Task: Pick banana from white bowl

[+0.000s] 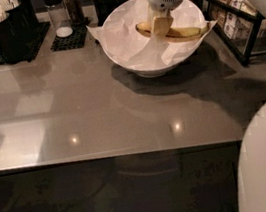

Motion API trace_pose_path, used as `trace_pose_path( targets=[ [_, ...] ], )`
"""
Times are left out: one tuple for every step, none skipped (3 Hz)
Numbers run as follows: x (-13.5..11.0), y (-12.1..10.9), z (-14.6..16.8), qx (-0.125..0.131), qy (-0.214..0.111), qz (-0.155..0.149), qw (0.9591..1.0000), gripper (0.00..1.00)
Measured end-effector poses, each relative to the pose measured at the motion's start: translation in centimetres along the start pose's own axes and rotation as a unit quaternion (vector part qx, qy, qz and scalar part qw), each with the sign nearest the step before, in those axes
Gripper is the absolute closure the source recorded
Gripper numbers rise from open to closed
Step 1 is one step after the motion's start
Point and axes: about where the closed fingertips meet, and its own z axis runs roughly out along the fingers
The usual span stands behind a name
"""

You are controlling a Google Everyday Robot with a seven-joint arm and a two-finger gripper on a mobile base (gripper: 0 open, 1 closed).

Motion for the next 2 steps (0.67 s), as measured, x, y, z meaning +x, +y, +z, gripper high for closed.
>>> trace_pose_path(
  targets=[
    [1.0,2.1,-2.2,0.006,0.043,0.014,0.999,1.0],
    [1.5,2.9,-4.6,0.032,0.075,0.019,0.9965,1.0]
  ],
)
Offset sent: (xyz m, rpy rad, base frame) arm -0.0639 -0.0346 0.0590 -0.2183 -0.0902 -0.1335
